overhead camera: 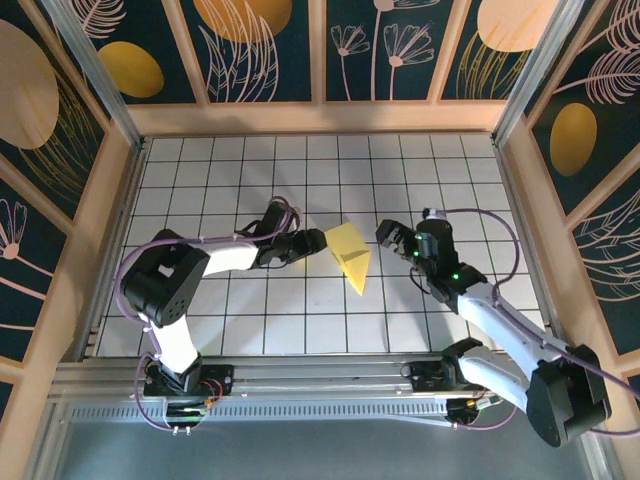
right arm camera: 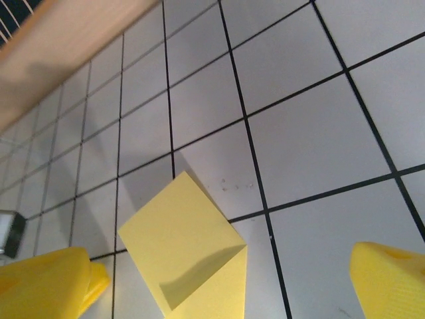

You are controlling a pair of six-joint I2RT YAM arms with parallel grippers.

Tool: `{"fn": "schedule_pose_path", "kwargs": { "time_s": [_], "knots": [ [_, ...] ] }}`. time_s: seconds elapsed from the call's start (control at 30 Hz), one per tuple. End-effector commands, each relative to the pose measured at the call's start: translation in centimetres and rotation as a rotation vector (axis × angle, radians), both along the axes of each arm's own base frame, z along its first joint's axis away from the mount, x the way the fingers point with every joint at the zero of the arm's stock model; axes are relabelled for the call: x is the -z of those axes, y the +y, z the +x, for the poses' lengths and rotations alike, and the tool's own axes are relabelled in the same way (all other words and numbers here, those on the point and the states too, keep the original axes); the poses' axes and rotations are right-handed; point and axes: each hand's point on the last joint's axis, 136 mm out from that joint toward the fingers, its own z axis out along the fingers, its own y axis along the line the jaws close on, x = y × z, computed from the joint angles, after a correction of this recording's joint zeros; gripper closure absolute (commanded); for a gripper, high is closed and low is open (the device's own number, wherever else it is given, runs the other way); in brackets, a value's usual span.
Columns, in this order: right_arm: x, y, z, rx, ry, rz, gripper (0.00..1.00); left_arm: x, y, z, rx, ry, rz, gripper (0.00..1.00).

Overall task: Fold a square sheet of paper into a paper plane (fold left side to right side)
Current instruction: Pick up the paper from the center of the table.

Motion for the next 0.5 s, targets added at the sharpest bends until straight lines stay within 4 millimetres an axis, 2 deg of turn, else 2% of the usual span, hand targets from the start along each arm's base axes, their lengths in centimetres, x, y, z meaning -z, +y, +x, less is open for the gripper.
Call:
{"fn": "schedule_pose_path", "kwargs": {
  "time_s": [0.0,0.07,0.1,0.27,0.47],
  "knots": [
    [-1.9,0.3,0.0,-0.027,-0.058,0.094,0.01,-1.6,-2.5,1.0,0.037,-0.015,-0.101,0.37],
    [-2.0,-0.2,-0.2,-0.023,-0.060,0.082,0.01,-0.7,-2.7,1.0,0.043,0.004,-0.100,0.40],
    [-2.0,-0.3,-0.3,-0.024,-0.059,0.074,0.01,-1.3,-3.4,1.7,0.048,-0.006,-0.115,0.42],
    [-2.4,-0.9,-0.5,-0.017,-0.065,0.056,0.01,-0.5,-4.4,2.4,0.062,0.010,-0.133,0.53],
    [-2.7,-0.8,-0.7,-0.048,-0.075,0.053,0.01,-0.3,-5.1,3.2,0.075,-0.001,-0.140,0.74]
  ]
}}
